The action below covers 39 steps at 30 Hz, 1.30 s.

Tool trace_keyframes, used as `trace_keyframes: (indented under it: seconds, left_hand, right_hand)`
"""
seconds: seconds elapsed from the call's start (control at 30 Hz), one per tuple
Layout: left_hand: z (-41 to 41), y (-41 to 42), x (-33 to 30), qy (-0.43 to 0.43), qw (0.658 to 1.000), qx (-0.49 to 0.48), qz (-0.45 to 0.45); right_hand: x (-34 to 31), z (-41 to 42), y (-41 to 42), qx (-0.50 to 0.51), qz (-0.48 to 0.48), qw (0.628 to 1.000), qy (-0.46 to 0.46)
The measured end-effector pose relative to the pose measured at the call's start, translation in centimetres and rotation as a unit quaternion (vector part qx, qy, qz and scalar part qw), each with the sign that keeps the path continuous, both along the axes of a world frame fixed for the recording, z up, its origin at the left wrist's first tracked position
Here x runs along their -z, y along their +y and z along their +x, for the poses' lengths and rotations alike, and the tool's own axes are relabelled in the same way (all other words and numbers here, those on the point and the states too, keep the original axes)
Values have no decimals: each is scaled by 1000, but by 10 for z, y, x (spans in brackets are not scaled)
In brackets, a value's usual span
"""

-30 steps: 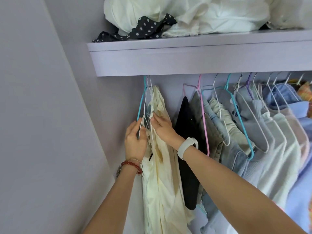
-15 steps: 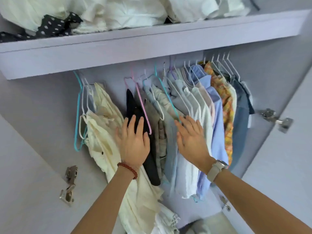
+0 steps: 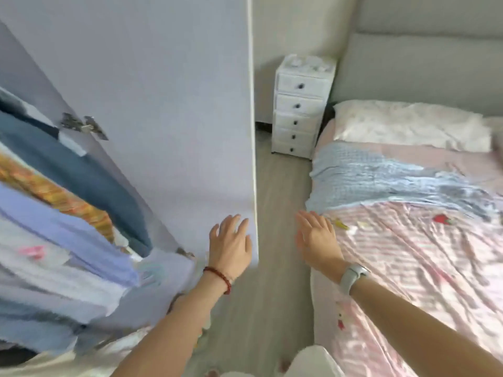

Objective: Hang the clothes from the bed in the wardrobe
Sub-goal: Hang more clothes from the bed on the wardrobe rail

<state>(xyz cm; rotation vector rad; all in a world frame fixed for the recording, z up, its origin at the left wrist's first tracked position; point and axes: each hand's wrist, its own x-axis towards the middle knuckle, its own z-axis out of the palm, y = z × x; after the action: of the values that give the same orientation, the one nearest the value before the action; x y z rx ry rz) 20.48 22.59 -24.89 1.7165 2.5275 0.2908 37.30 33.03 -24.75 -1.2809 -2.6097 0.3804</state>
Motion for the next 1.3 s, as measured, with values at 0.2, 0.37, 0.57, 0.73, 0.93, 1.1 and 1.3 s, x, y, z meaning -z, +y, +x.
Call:
trace_keyframes:
  seconds: [0.2, 0.37, 0.57, 0.73, 0.93, 1.1, 1.3]
  left_hand:
    - [105, 148, -2, -35, 983, 178, 0]
    - [156, 262, 2, -67, 962, 263, -32]
    - [195, 385, 13, -106, 929, 340, -97]
    - [237, 482, 8, -73, 914, 389, -90]
    - [305, 571, 39, -58, 901, 410, -126]
    - [367, 632, 101, -71, 894, 399, -190]
    - [415, 664, 188, -78, 867, 424, -251]
  right_hand:
    - [4, 133, 71, 211, -26, 976, 38]
    - [9, 197, 126, 346, -59, 935, 53]
    - [17, 243, 203, 480, -96, 868, 86]
    - [18, 283, 272, 540, -127, 825, 112]
    - [45, 348, 357, 570, -144, 807, 65]
    - [97, 409, 434, 579, -195, 788, 69]
    - [167, 463, 497, 599, -213, 767, 84]
